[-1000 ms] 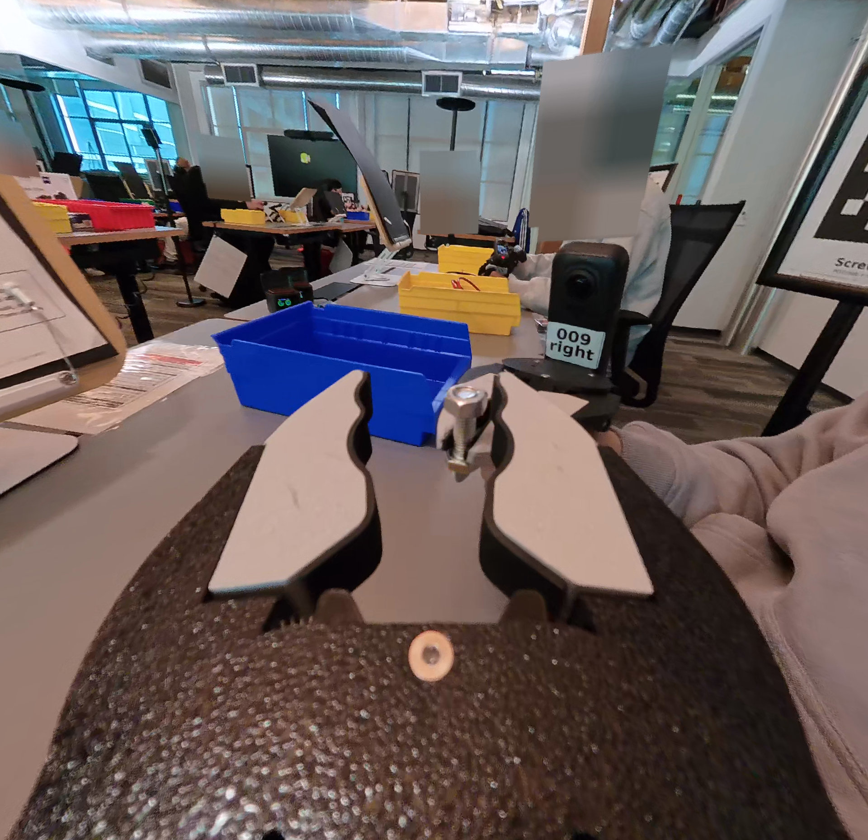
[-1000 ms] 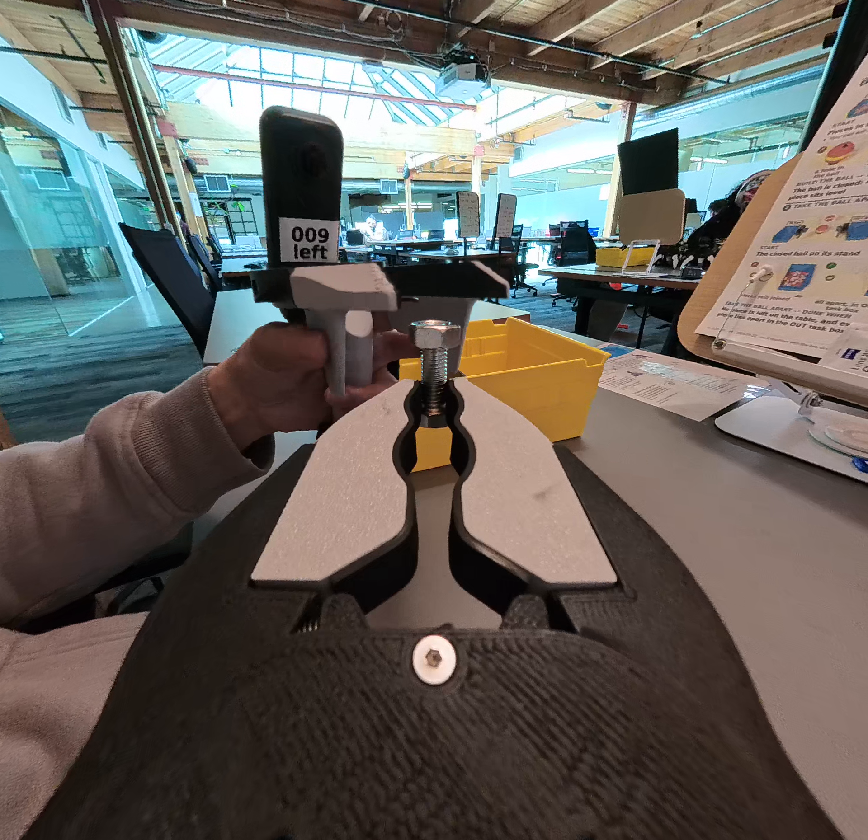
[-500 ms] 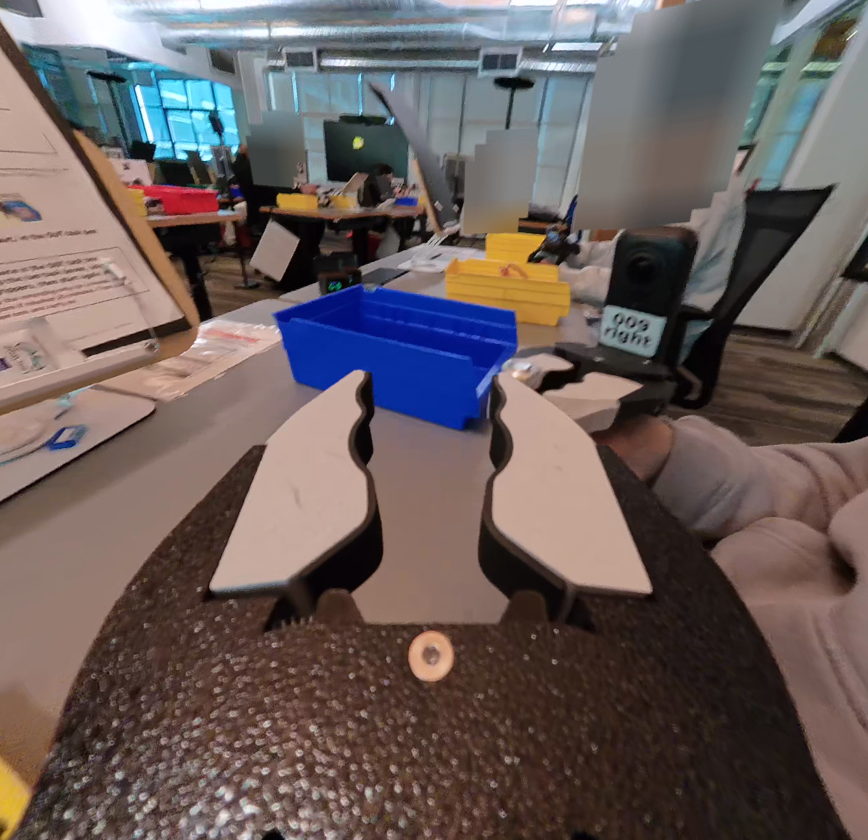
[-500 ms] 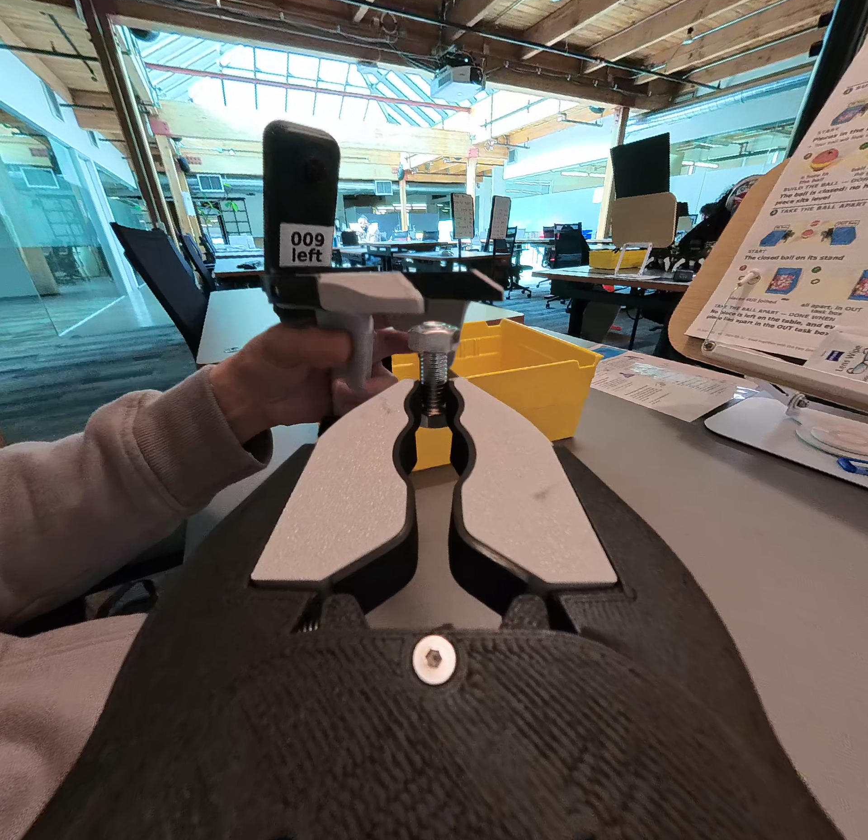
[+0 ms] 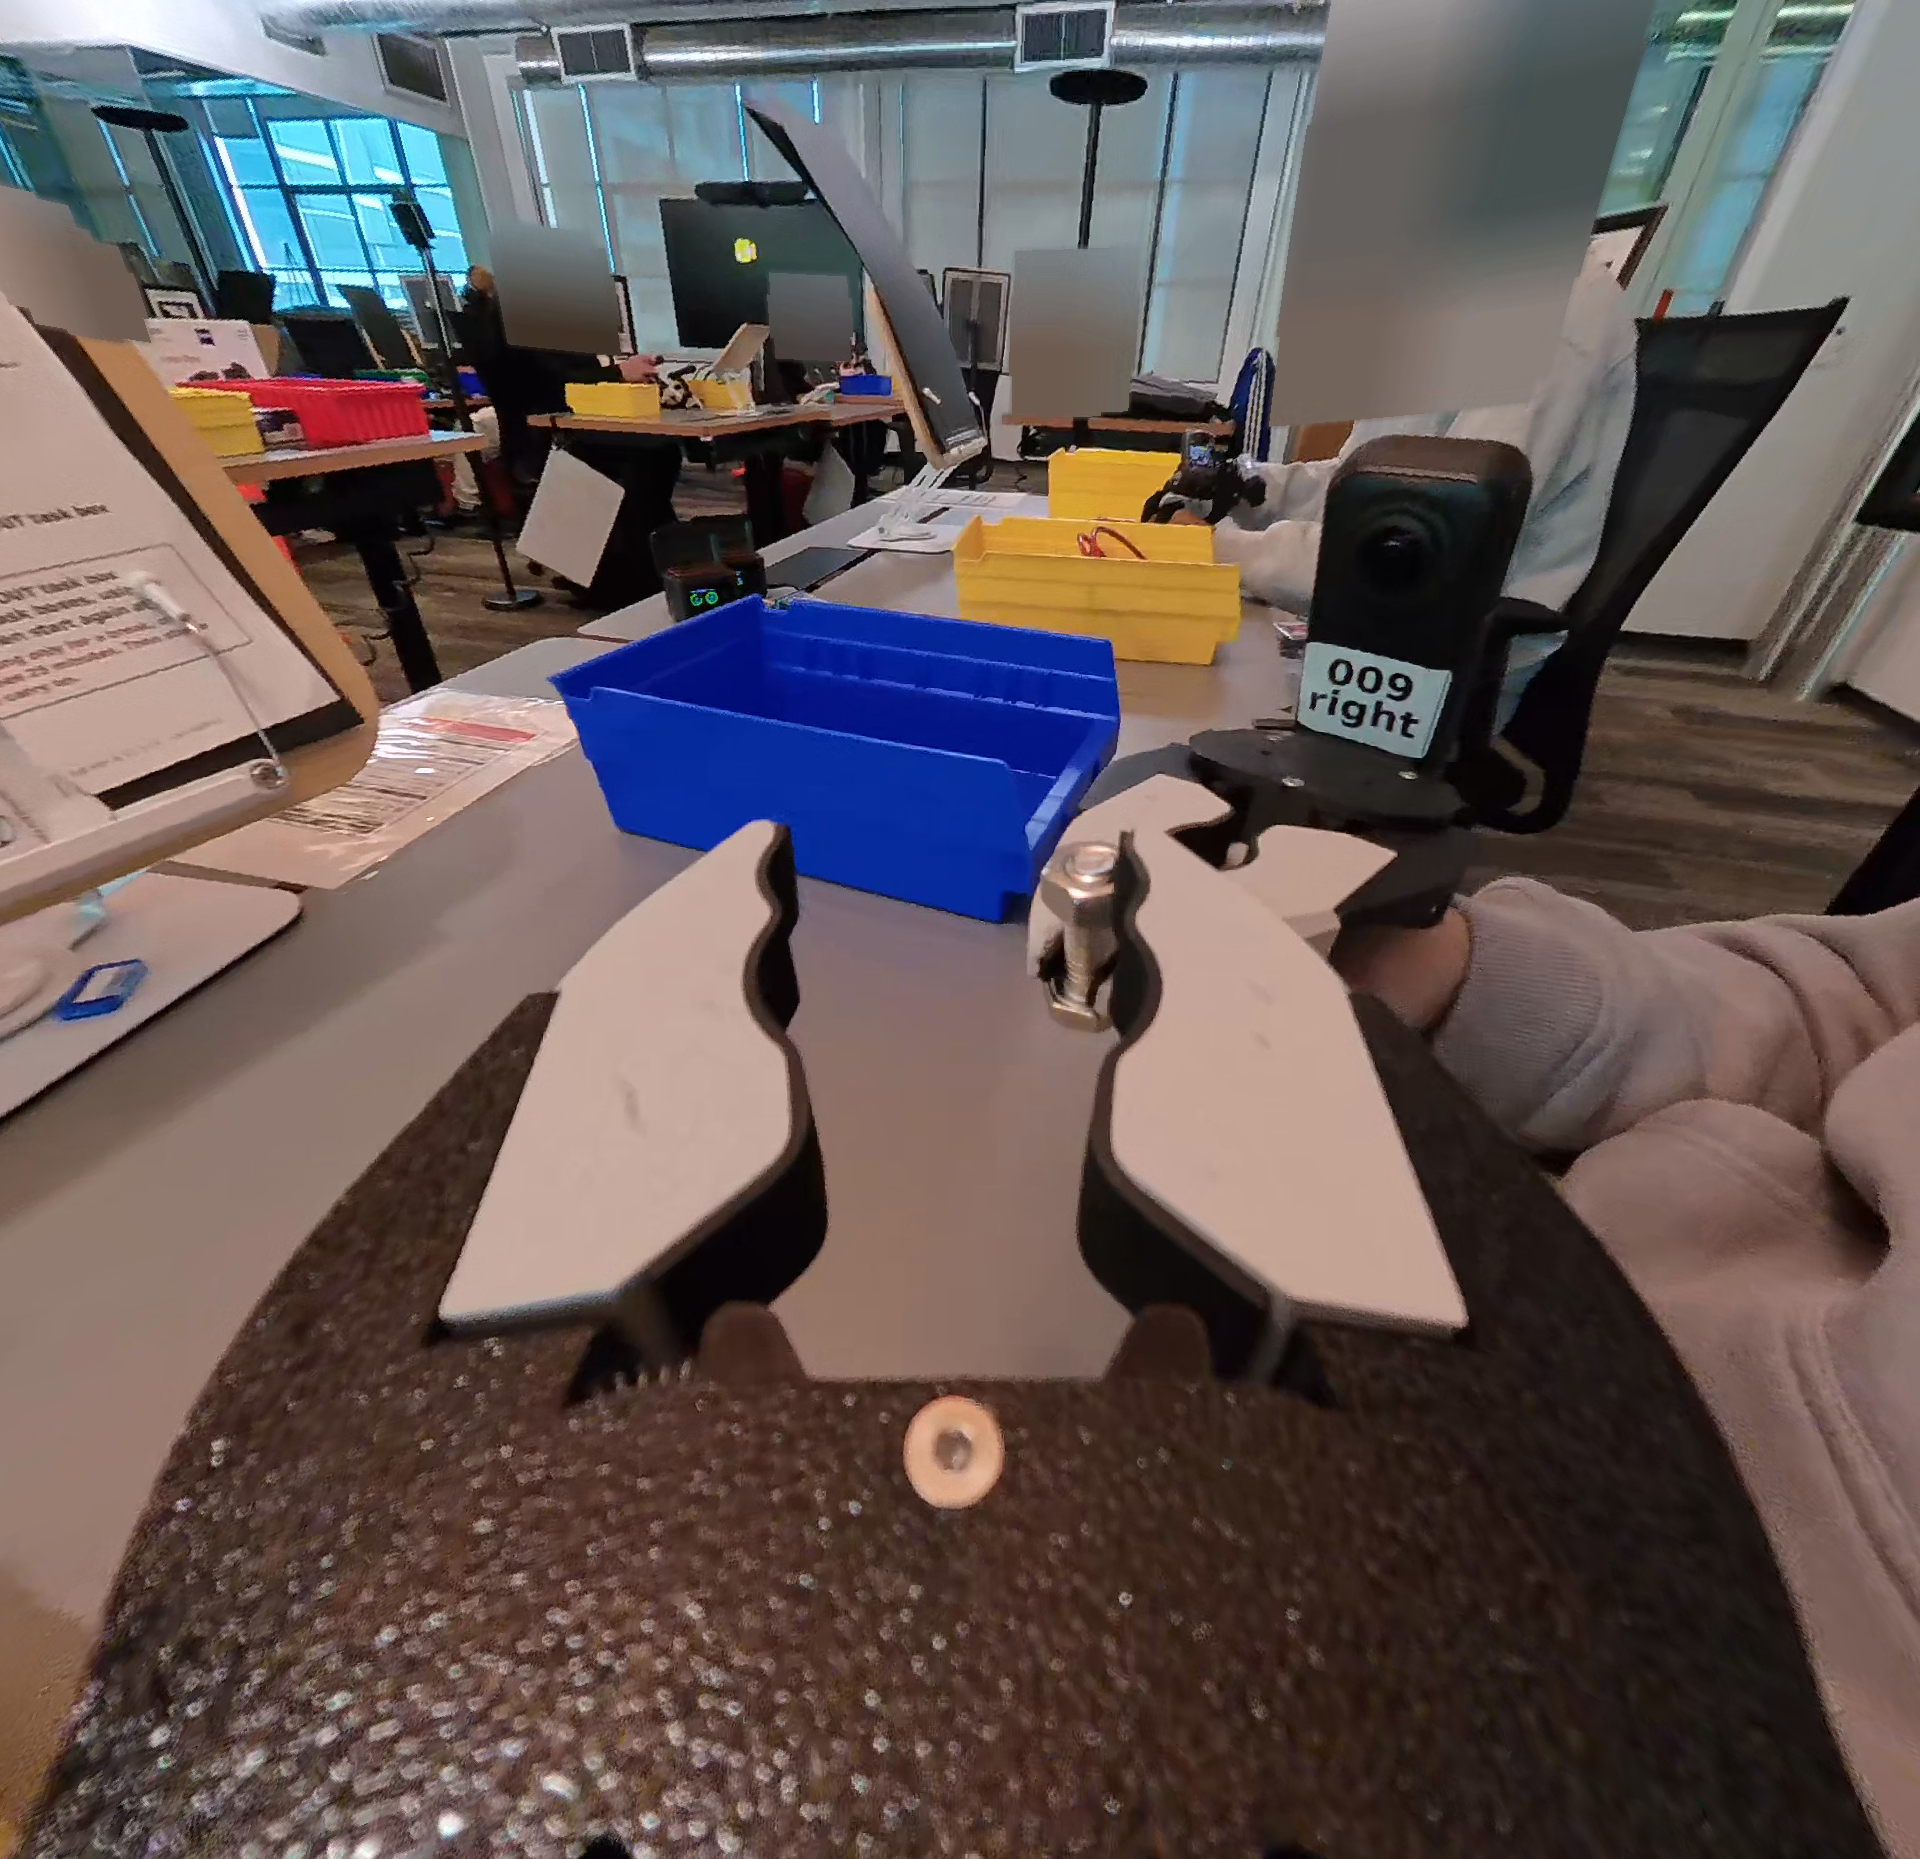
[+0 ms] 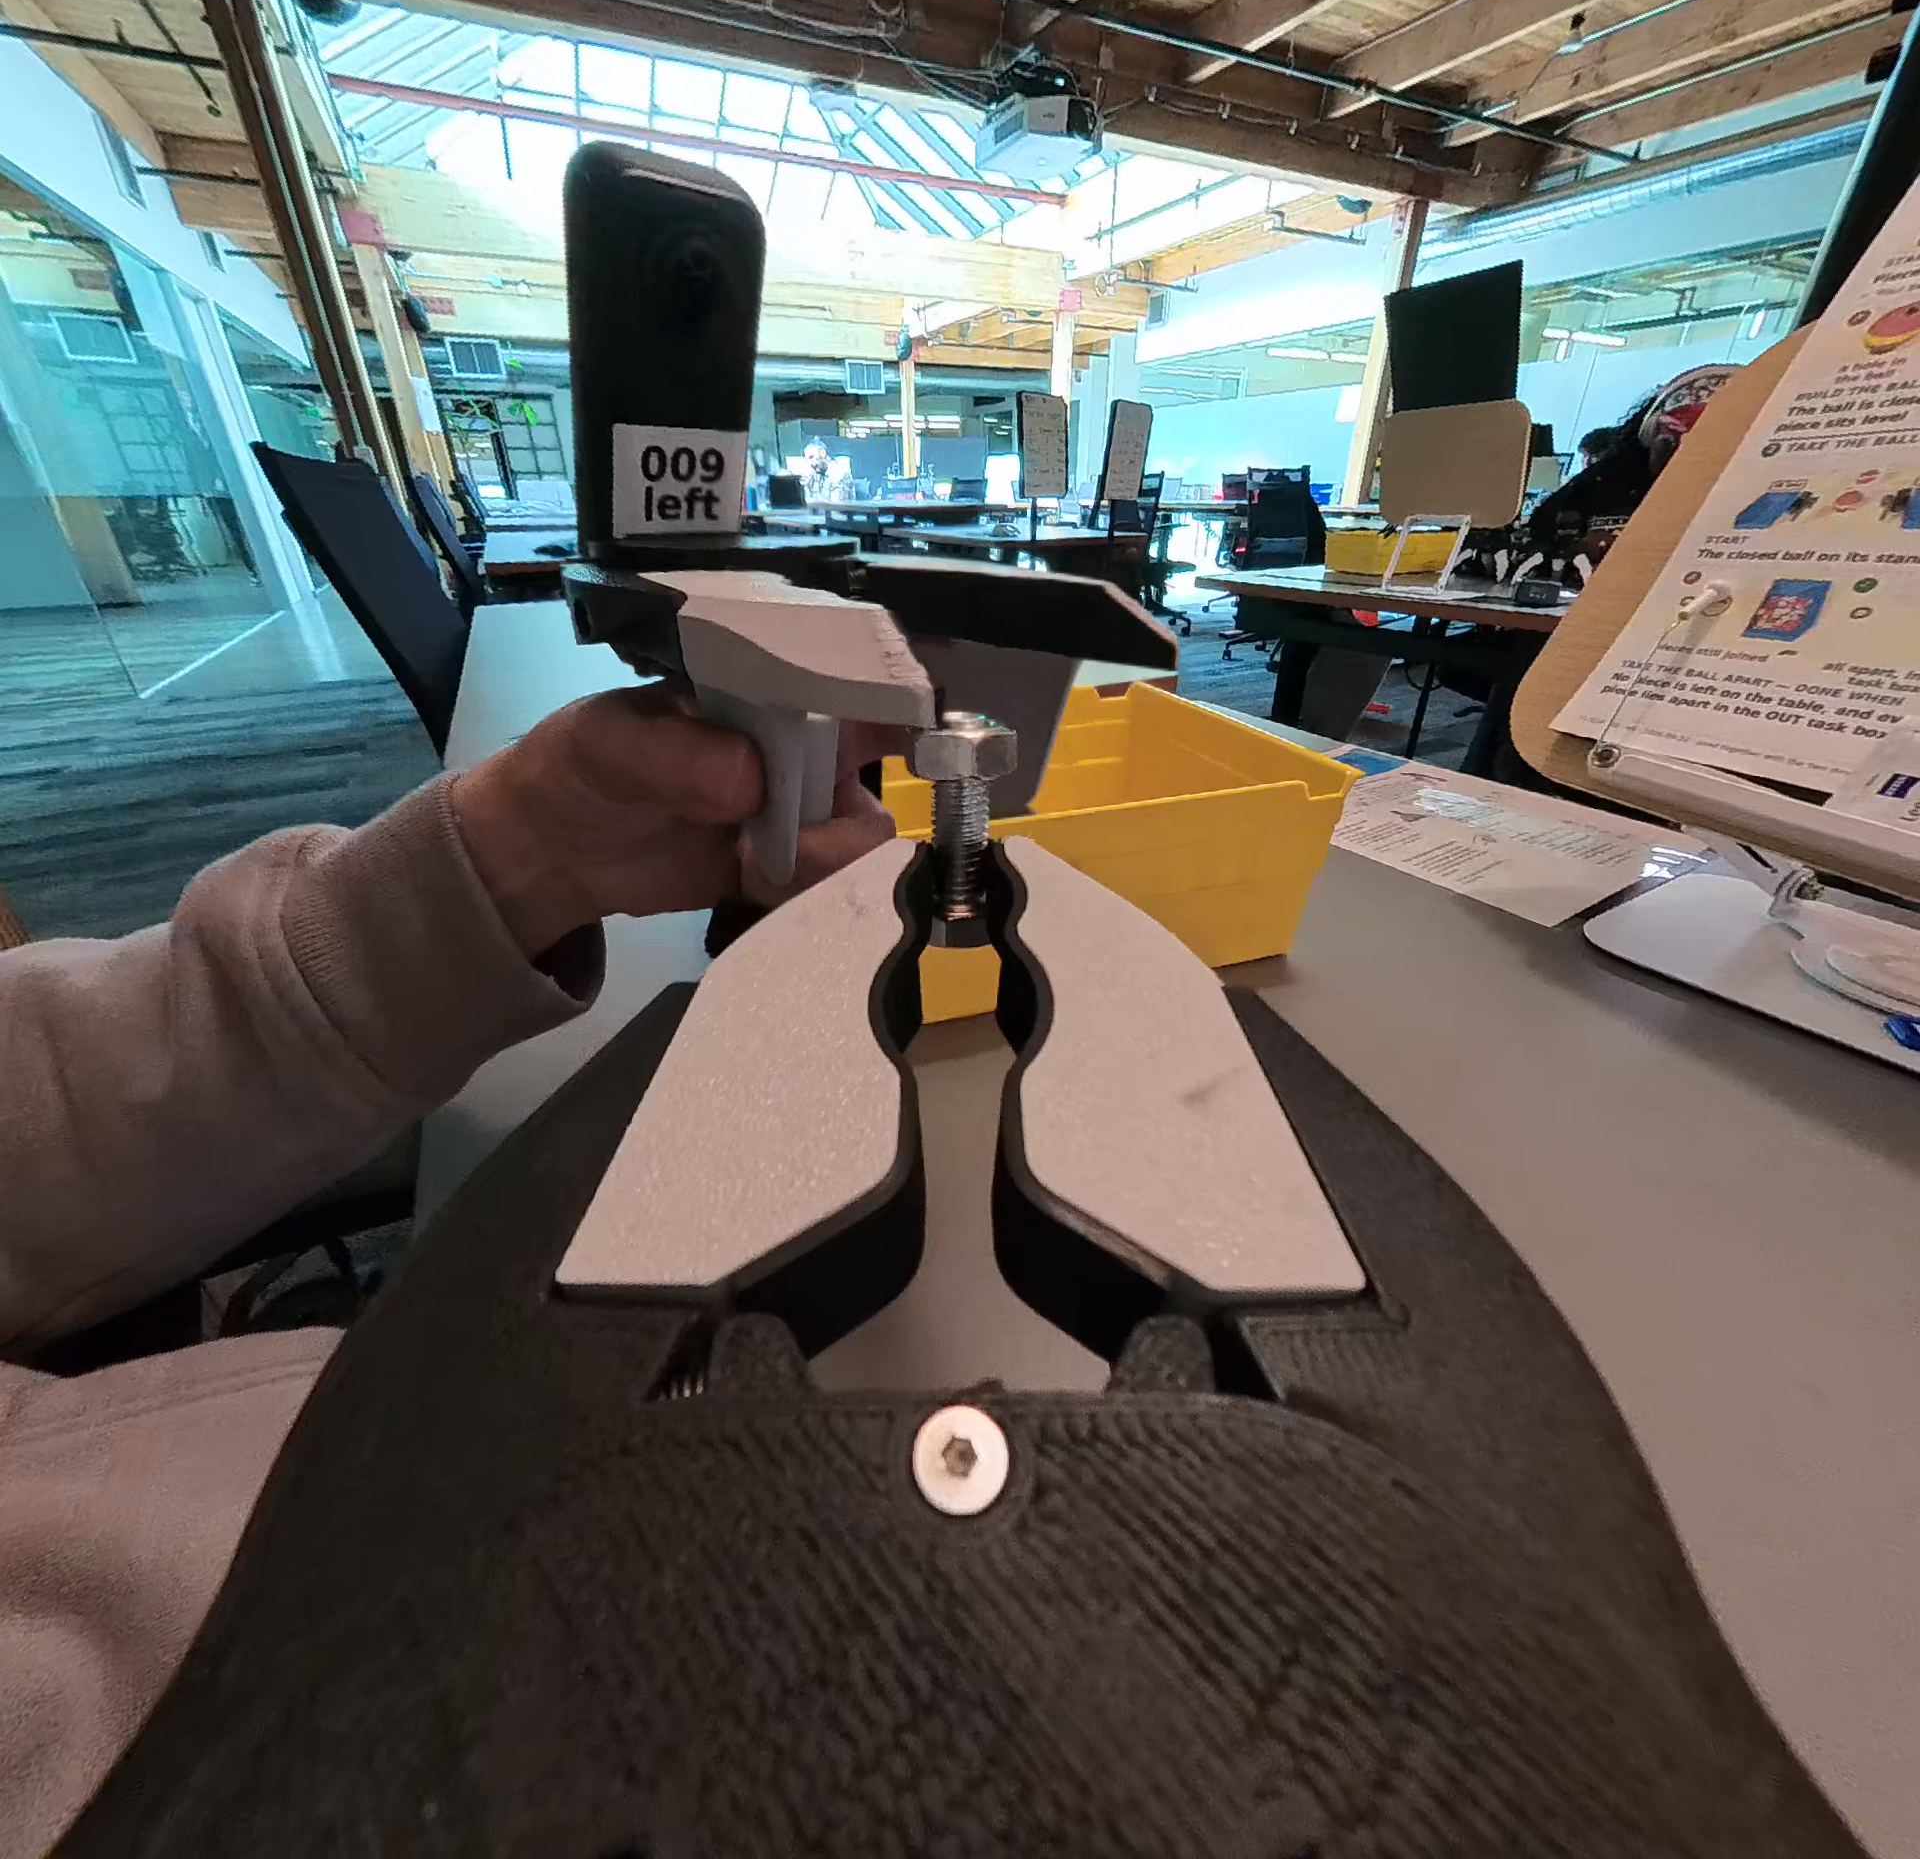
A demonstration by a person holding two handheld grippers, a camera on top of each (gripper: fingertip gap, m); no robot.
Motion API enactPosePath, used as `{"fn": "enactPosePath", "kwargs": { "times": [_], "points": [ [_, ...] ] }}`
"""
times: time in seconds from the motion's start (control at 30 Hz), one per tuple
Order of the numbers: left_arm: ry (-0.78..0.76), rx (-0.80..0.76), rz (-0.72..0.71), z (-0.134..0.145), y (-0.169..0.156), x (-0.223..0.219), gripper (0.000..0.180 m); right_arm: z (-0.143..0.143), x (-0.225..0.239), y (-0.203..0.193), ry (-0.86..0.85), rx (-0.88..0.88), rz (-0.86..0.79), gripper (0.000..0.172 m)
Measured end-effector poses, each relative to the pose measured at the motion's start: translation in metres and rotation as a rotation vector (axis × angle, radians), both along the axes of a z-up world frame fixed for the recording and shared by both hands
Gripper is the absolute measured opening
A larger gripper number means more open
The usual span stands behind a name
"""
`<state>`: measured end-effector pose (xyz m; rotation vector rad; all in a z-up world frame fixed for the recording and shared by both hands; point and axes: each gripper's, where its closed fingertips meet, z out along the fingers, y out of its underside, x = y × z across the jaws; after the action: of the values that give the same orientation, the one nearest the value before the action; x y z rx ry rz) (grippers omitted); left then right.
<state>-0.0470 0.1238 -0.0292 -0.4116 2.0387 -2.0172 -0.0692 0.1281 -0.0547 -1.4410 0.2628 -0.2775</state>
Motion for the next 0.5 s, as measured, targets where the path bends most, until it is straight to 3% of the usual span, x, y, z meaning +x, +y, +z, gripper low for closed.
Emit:
{"fn": "enactPosePath", "kwargs": {
  "times": [0.2,0.37,0.5],
  "points": [
    [0.019,-0.086,-0.037,0.013,0.004,-0.006,0.056,0.004,0.001,-0.004,0.021,0.040,0.008,0.009],
    [0.019,-0.041,-0.063,0.003,-0.014,-0.010,0.057,0.006,-0.002,-0.001,0.025,0.049,0.023,0.009],
    [0.037,-0.036,-0.045,0.000,-0.011,-0.005,0.058,0.008,-0.001,-0.004,0.038,0.073,0.020,0.009]
  ]
}}
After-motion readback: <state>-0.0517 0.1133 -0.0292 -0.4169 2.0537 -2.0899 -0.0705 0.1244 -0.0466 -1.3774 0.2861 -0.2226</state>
